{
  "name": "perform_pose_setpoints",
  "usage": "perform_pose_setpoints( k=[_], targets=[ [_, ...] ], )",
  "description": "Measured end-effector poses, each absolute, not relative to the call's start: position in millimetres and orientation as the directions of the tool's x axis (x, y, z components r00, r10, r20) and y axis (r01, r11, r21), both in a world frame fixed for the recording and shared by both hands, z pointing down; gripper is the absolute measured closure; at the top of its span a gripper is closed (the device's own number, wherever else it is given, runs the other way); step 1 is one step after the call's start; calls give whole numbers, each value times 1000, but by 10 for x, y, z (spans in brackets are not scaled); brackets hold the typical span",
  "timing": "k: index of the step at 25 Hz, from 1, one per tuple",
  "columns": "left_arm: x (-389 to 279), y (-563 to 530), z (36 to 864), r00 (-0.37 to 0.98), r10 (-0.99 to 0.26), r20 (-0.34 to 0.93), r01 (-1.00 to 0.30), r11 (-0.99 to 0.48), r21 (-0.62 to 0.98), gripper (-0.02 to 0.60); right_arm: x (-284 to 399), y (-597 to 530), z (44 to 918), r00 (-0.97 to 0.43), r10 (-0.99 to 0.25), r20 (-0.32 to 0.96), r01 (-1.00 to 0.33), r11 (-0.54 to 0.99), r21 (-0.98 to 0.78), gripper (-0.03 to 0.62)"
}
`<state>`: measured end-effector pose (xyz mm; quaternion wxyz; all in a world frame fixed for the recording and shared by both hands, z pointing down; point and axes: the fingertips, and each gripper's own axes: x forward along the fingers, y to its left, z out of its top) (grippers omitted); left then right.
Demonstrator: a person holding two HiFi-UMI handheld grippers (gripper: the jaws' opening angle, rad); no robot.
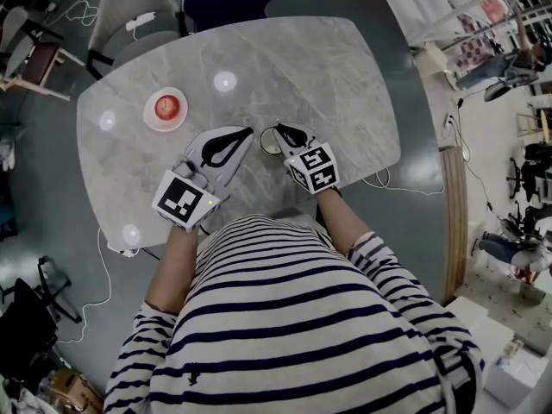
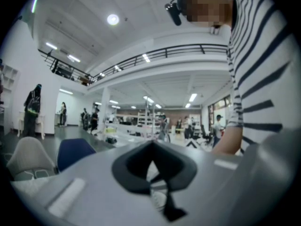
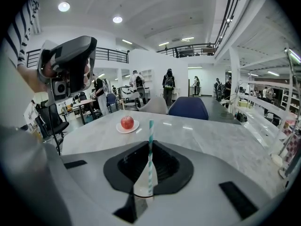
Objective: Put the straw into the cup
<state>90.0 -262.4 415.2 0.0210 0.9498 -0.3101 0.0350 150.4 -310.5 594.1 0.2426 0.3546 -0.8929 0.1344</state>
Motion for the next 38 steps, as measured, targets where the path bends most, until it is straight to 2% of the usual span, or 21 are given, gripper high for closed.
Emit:
perform_pose_setpoints(
  k=[21, 38],
  targets=[
    [938, -2639, 4083, 816, -577, 47, -578, -815, 31, 575, 1509, -3105, 5741, -634, -596, 493, -706, 706, -54, 568],
    [935, -2606, 4099, 820, -572, 35, -573, -819, 29, 575, 1469, -3019, 4925, -675, -670, 310, -707, 707, -12, 569]
  ],
)
